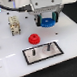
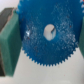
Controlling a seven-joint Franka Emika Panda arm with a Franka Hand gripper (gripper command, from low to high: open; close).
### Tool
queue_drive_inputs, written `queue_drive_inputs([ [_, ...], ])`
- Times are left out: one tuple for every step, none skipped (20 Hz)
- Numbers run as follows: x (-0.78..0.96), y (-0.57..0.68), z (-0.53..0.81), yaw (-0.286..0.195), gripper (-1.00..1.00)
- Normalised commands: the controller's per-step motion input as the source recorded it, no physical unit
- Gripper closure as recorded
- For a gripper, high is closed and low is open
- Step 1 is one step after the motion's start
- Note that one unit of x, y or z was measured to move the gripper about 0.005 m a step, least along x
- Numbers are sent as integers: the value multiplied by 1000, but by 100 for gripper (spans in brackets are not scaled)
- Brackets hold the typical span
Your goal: Insert the blue gear onto the right peg, followed by the red gear
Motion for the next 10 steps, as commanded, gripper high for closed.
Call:
queue_drive_inputs([
  [779, -108, 292, 0, 100],
  [771, -121, 264, 0, 100],
  [768, -142, 231, 0, 100],
  [778, -145, 210, 0, 100],
  [792, -132, 216, 0, 100],
  [794, -135, 211, 0, 100],
  [796, -138, 200, 0, 100],
  [784, -159, 173, 0, 100],
  [777, -133, 164, 0, 100],
  [770, -134, 149, 0, 100],
])
